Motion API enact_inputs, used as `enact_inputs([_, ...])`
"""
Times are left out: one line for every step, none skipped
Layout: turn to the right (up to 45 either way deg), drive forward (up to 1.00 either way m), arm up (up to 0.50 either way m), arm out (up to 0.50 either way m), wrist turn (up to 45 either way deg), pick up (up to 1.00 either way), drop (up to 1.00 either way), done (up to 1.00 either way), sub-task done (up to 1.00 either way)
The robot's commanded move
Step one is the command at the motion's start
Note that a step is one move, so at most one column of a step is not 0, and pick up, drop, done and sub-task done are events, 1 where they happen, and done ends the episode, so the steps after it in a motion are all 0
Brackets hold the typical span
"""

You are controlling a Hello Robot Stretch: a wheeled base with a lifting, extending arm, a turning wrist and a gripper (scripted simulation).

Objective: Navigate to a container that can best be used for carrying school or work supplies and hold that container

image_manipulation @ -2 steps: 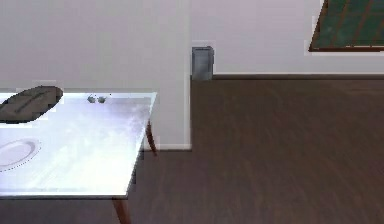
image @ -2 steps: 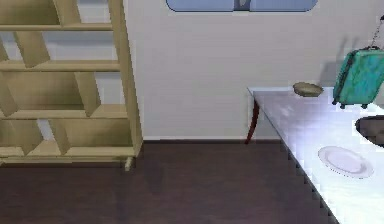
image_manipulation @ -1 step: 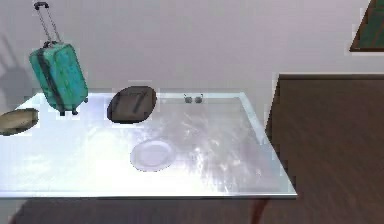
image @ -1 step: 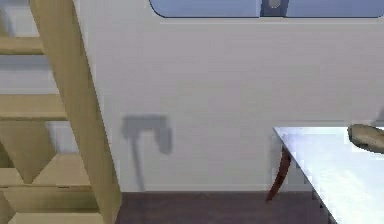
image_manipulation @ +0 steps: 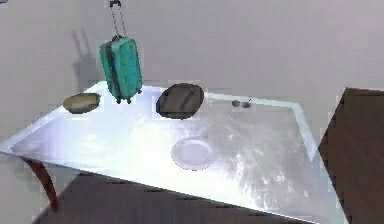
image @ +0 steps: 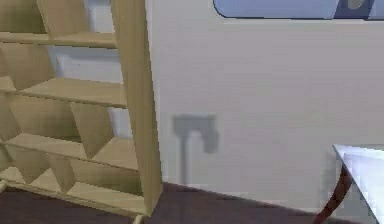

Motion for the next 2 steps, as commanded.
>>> enact_inputs([45.0,0.0,0.0,0.0,0.0,0.0,0.0,0.0,0.0])
enact_inputs([45.0,0.0,0.0,0.0,0.0,0.0,0.0,0.0,0.0])
